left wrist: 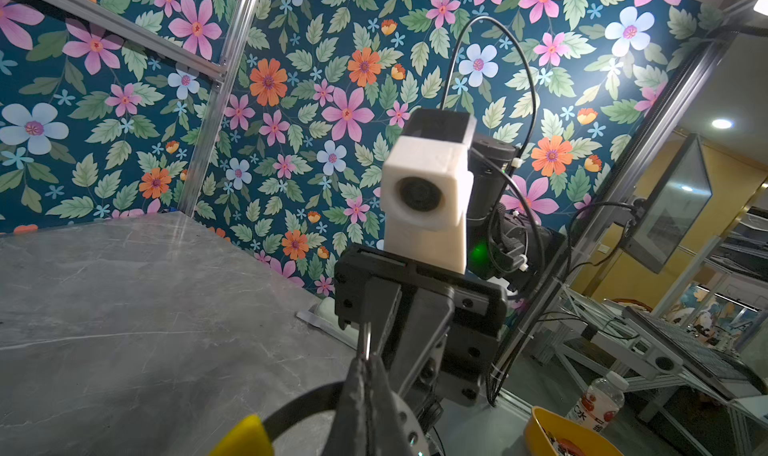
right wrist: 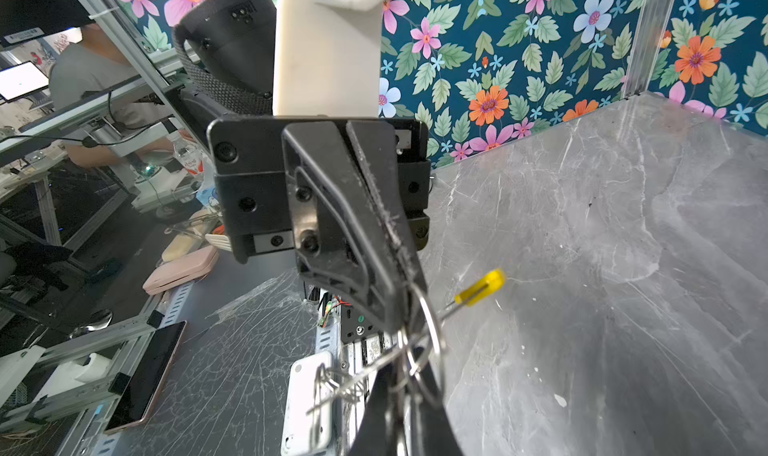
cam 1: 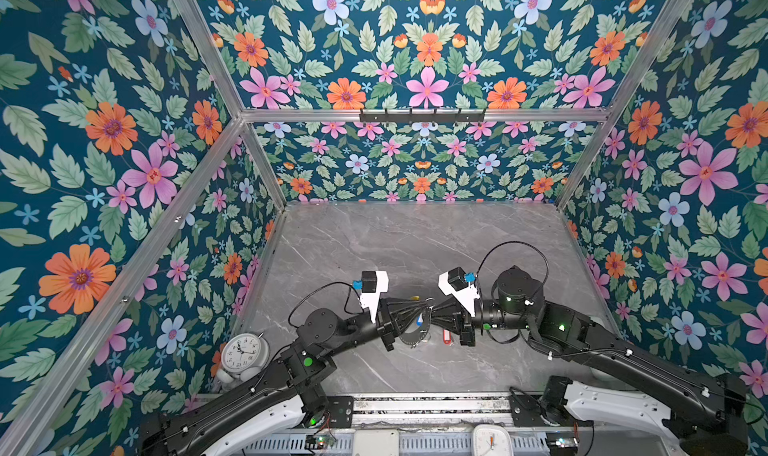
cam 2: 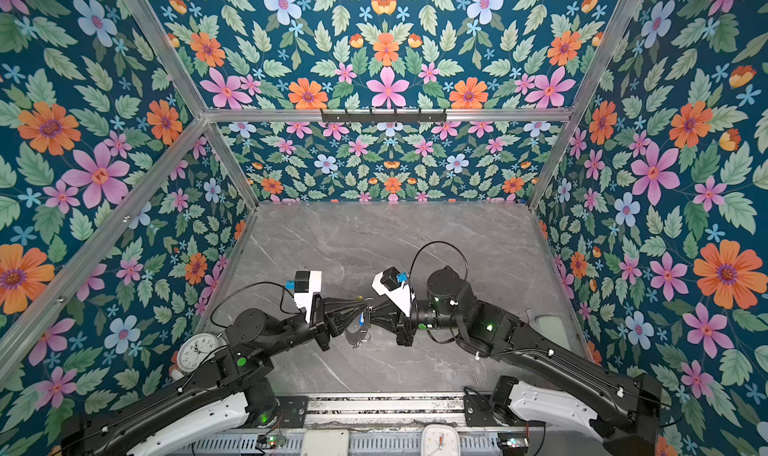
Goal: Remove the keys from the keyring
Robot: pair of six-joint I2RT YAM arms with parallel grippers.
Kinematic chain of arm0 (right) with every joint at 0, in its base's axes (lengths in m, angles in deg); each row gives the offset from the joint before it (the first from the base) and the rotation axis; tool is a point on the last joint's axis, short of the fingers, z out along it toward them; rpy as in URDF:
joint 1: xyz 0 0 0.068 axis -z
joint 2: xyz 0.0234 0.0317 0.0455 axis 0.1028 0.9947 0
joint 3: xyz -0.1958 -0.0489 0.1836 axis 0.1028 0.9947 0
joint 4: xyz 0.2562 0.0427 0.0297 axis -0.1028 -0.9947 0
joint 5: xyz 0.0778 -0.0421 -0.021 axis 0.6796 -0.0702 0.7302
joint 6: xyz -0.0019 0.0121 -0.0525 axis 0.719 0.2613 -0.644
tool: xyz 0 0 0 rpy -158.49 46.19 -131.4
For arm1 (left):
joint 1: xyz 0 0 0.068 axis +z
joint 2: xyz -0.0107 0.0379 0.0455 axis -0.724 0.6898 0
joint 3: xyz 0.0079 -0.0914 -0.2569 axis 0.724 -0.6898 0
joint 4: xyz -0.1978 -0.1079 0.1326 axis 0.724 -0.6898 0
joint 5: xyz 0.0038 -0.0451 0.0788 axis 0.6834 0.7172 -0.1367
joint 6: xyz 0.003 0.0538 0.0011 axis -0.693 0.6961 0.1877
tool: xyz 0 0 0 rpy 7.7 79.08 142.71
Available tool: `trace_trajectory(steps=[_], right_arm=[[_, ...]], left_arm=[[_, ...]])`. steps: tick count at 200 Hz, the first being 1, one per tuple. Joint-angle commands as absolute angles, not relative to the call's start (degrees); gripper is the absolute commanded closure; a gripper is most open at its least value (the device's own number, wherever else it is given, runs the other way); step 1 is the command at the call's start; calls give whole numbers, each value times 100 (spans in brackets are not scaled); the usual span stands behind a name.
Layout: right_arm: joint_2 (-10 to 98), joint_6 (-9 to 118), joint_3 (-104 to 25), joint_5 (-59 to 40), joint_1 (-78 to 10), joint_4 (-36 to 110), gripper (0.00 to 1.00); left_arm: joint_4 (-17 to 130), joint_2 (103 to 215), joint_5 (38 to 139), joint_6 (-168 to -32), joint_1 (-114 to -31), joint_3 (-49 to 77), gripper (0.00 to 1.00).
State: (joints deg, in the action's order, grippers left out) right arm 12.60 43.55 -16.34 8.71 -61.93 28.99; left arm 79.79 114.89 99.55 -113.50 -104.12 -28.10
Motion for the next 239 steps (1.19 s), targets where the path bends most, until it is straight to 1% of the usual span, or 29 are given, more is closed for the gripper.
trace_trajectory(steps=[1,44,53,63,72,88,112,143,171,205,239], right_arm=[[1341,4272,-1675,995,-6222,2633,100],[1315,4264,-1719,900,-6232,2545,100],[1254,4249,-1743,884,-6232,2474,85],[1143,4237,-1734,830,-6232,2423,73],[1032,4209,-1735,740,-6232,2344,67],[839,4149,-1775,572,-6226,2207,61],[518,4136,-1827,345,-6232,2199,58],[332,4478,-1678,55,-6198,3001,56],[493,4921,-1605,440,-6031,3550,57],[678,5264,-1450,810,-5894,3983,62],[729,5444,-1338,1090,-5884,4244,62]], left_arm=[[8438,11465,9877,-11377,-10407,-2813,100],[8306,11416,9871,-11339,-10410,-2822,100],[8240,11389,9872,-11296,-10404,-2822,100],[8124,11364,9868,-11228,-10410,-2798,100],[8096,11353,9874,-11194,-10410,-2807,100],[8108,11345,9879,-11154,-10411,-2843,100],[8306,11322,9877,-11144,-10409,-2944,100],[8793,11280,9903,-11169,-10412,-3134,100],[9105,11283,9903,-11221,-10409,-3242,100],[9396,11331,9912,-11299,-10412,-3337,100],[9499,11356,9881,-11327,-10404,-3388,100]])
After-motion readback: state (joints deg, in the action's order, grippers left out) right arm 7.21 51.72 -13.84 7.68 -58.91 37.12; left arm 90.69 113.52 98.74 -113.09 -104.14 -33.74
